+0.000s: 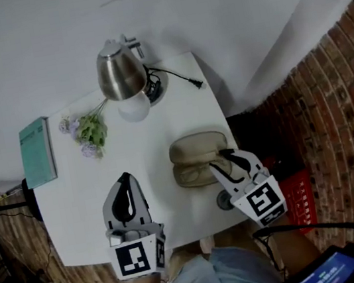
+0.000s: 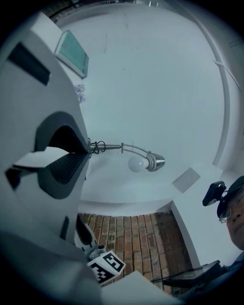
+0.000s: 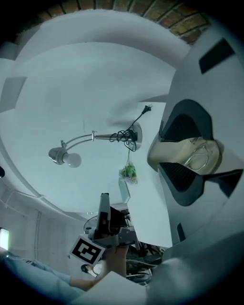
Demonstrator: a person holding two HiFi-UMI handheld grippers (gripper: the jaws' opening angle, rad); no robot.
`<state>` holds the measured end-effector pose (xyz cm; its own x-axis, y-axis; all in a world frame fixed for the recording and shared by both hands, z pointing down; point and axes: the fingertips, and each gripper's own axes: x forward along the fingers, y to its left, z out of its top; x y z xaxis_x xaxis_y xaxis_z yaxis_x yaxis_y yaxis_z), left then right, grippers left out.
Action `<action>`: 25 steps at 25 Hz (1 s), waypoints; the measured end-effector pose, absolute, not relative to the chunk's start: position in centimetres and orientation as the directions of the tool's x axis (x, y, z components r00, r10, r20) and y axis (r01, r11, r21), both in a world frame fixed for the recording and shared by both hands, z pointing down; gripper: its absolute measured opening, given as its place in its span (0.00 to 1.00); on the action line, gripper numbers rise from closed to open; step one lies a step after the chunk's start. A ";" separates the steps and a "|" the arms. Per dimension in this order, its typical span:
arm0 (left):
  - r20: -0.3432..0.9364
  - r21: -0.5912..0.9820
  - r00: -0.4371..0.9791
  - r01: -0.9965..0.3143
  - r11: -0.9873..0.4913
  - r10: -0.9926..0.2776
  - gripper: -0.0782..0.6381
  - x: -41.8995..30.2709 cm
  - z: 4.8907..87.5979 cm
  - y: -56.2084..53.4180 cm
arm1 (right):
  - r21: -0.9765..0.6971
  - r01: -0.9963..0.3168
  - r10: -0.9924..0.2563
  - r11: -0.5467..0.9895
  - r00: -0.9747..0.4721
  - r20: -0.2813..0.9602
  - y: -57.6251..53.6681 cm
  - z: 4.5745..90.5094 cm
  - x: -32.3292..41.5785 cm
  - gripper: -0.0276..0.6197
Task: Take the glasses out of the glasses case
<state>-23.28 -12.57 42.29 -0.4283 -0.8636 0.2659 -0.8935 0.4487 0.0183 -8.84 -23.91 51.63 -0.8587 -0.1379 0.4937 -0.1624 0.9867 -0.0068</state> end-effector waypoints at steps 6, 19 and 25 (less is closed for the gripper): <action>0.291 0.012 -0.440 -0.886 0.464 -0.849 0.12 -23.5 43.9 -13.0 | -0.028 -0.109 -0.074 0.994 -0.825 0.560 -23.7 55.4 -8.7 0.25; 0.297 0.013 -0.466 -0.871 0.492 -0.833 0.12 -24.3 43.8 -12.5 | -0.023 -0.039 -0.013 0.999 -0.729 0.685 -22.5 59.6 -7.6 0.21; 0.297 0.013 -0.468 -0.870 0.493 -0.833 0.12 -24.4 43.8 -12.5 | -0.011 -0.004 0.005 1.000 -0.689 0.725 -22.0 60.7 -7.1 0.19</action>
<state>-24.42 -12.54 43.76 -0.4678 -0.8326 0.2966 -0.8698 0.4932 0.0125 -7.08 -22.01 60.69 -0.6892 0.0049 0.7246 -0.0044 0.9999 -0.0110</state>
